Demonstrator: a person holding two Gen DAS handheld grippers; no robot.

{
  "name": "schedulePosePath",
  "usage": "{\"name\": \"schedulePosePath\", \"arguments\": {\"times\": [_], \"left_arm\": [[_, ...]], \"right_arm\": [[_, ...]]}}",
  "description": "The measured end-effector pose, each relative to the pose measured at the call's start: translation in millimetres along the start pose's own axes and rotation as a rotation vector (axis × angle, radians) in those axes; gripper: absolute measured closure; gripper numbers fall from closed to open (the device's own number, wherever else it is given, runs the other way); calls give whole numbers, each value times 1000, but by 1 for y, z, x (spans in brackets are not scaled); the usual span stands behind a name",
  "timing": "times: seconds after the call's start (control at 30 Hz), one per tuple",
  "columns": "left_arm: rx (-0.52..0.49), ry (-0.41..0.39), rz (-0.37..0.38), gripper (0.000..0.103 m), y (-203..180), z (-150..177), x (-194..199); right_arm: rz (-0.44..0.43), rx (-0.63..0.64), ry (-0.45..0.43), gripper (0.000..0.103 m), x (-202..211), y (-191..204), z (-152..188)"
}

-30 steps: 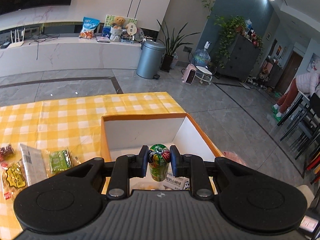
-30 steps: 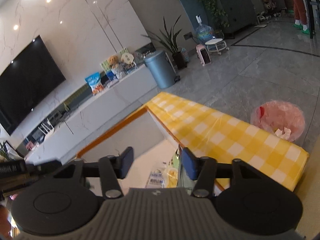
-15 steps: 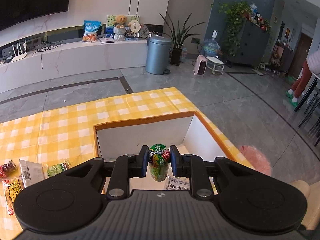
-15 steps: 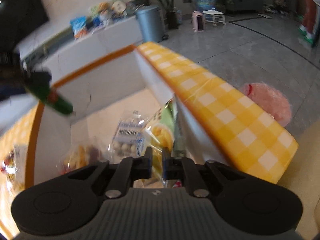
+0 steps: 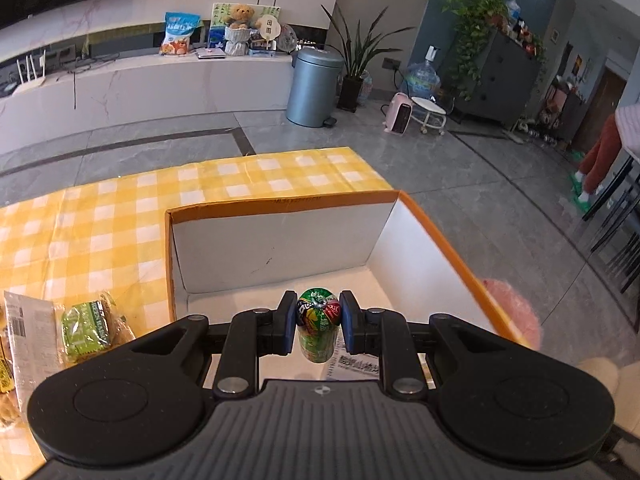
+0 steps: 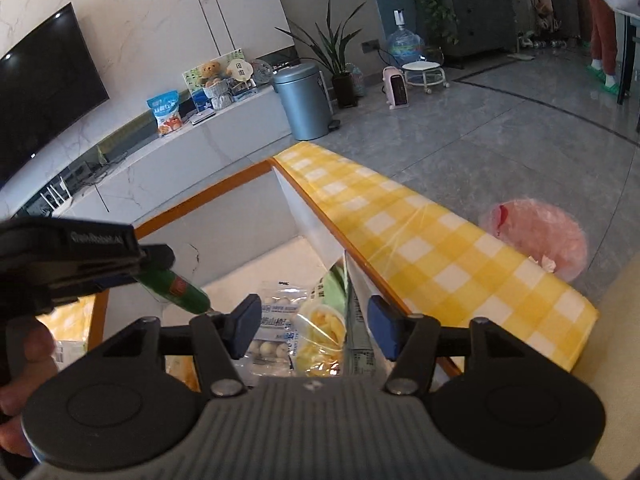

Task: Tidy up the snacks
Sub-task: 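Open the left gripper to drop the green sausage into the orange box, then move both empty grippers back from the box toward the remaining snacks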

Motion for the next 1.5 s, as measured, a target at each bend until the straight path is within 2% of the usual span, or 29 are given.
{"name": "schedulePosePath", "arguments": {"times": [0.2, 0.23, 0.27, 0.3, 0.33, 0.37, 0.43, 0.57, 0.93, 1.03, 1.27, 1.5], "left_arm": [[4, 20, 25, 78, 5, 2, -2], [4, 6, 28, 75, 7, 2, 1], [-6, -10, 25, 62, 8, 1, 3], [-22, -23, 21, 54, 9, 1, 7], [-34, -37, 11, 38, 9, 0, 11], [-39, -54, -3, 35, 10, -1, 14], [-40, -67, -32, 35, 11, -2, 22], [-2, -50, -33, 35, 17, -4, 32], [21, -90, -61, 32, 29, -6, 70], [32, -102, -89, 32, 34, -8, 83], [23, -133, -173, 32, 56, -7, 117], [29, -144, -298, 32, 106, 11, 158]], "right_arm": [[25, 22, 4, 45, -2, 4, 0], [29, 27, 4, 45, -2, 5, 1], [32, 30, 3, 45, -1, 6, 1], [35, 32, 3, 45, 0, 7, 2], [37, 35, 3, 45, 0, 6, 2], [39, 37, 4, 45, -1, 7, 2], [46, 38, 4, 45, 0, 6, 3], [51, 51, 0, 44, 1, 8, 3], [10, 83, -45, 38, 16, 19, -3], [-14, 92, -61, 36, 22, 28, -5], [-182, 102, -84, 33, 40, 60, -8], [-366, 113, -106, 32, 65, 96, -9]]}}
Point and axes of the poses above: each gripper's, at about its wrist camera, not at the fingertips, and x roughly against the way its jaws point, y to its left, z to its underside, the point moved 5 cm from there along -x, roughly the way its jaws point, and after that the axes turned 2 degrees about x, right-handed, at the moved point
